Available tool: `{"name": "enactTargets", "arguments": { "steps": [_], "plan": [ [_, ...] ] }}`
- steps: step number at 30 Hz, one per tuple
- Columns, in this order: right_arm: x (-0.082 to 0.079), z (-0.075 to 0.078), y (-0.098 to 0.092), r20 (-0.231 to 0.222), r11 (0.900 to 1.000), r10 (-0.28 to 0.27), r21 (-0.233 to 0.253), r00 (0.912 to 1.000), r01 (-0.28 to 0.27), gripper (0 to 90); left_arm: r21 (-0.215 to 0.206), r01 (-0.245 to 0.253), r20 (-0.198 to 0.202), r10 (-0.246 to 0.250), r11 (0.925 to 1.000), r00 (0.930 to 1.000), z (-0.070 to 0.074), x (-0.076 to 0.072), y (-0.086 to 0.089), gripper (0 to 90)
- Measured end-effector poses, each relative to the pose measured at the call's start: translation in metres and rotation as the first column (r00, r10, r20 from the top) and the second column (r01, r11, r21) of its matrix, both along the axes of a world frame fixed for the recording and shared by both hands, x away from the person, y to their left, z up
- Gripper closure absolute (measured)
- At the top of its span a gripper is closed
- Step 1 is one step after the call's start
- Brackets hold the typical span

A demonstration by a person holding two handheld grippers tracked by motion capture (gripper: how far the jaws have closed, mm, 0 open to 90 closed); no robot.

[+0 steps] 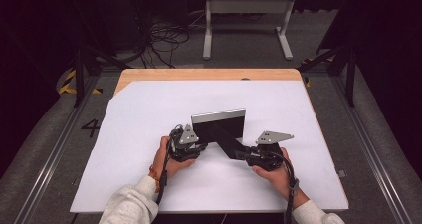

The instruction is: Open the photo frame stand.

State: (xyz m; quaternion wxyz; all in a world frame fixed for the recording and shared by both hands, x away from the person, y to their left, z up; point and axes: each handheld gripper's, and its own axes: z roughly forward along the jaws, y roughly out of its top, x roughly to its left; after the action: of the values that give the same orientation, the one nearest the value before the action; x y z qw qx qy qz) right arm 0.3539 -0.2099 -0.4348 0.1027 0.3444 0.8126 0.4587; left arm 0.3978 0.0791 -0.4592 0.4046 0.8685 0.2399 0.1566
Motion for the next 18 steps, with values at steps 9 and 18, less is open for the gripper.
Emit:
{"name": "enactTargets", "arguments": {
  "steps": [9, 18],
  "plan": [
    [-0.002, -0.002, 0.0, -0.018, 1.0, 0.024, -0.001, 0.9996, -0.024, 75.9, 0.005, -0.015, 0.034, 0.015, 0.9999, 0.9993, 0.006, -0.002, 0.004, 61.6],
    [-0.009, -0.007, 0.002, -0.016, 0.998, 0.047, -0.043, 0.9988, -0.048, 78.8, -0.039, -0.001, 0.024, 0.002, 0.9993, 0.9997, 0.013, -0.005, 0.012, 60.4]
  ]
}}
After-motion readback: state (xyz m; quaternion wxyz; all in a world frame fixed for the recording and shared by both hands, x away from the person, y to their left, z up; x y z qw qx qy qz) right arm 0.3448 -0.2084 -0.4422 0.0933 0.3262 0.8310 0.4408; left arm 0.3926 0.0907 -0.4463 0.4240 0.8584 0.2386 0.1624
